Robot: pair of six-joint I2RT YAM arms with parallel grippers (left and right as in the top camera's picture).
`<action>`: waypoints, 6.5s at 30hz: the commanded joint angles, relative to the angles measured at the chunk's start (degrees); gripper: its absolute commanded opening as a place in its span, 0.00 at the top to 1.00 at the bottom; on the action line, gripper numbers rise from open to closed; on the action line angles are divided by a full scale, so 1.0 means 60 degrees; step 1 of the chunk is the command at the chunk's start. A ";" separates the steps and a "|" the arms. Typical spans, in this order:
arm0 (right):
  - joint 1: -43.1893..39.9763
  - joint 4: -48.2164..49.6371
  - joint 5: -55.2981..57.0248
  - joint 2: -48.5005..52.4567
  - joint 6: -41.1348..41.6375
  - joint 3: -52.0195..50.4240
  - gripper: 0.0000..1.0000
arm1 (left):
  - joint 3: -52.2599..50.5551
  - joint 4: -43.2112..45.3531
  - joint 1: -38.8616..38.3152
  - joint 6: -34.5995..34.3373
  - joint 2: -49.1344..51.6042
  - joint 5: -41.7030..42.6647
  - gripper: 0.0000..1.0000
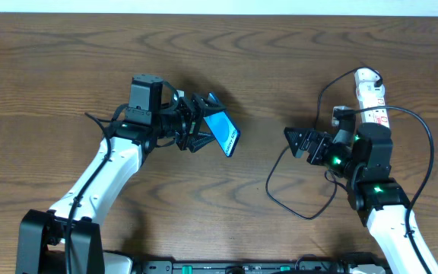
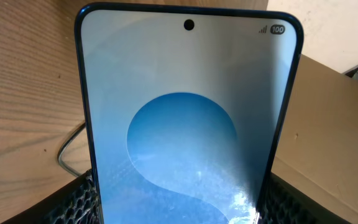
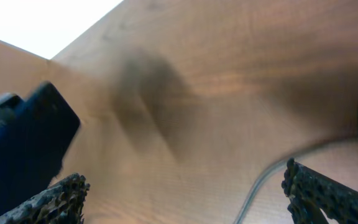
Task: Plug charger to phone and switch on socket
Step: 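Move the right gripper from rest toward the held phone, then grasp the phone's side edge with the right gripper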
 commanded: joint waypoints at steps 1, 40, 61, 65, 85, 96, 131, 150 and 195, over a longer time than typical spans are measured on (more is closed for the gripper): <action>0.0204 0.0310 0.0240 0.0000 -0.0069 0.0204 0.01 | -0.0007 0.0084 0.0033 -0.0084 -0.0160 0.0372 0.32; 0.2801 -0.0525 0.2667 0.0310 -0.0066 0.0204 0.01 | -0.0007 0.0084 0.0033 -0.0117 -0.0160 0.0412 0.32; 0.3483 -0.1133 0.1687 -0.0787 0.0091 0.0208 0.01 | -0.0007 0.0087 0.0033 -0.0481 -0.0160 0.0386 0.32; 0.4018 -0.0758 0.1705 -0.0885 0.0233 0.0208 0.01 | -0.0007 0.0087 0.0033 -0.0477 -0.0160 0.0255 0.32; 0.5166 0.1388 0.2299 -0.0951 0.0546 0.0219 0.01 | -0.0007 0.0084 0.0029 -0.0470 -0.0160 -0.0098 0.32; 0.5523 0.2167 0.3639 -0.0055 0.0871 0.0222 0.01 | -0.0007 0.0084 0.0029 -0.0466 -0.0160 -0.0095 0.32; 0.5861 0.4080 0.3996 0.1698 0.1872 0.0222 0.01 | -0.0007 0.0084 0.0029 -0.0433 -0.0160 -0.0091 0.32; 0.5861 0.4896 0.4277 0.2448 0.2087 0.0346 0.01 | -0.0007 0.0084 0.0029 -0.0433 -0.0160 -0.0062 0.32; 0.5989 0.5217 0.3799 0.3067 0.2299 0.0776 0.18 | -0.0007 0.0087 0.0029 -0.0142 -0.0160 0.0149 0.32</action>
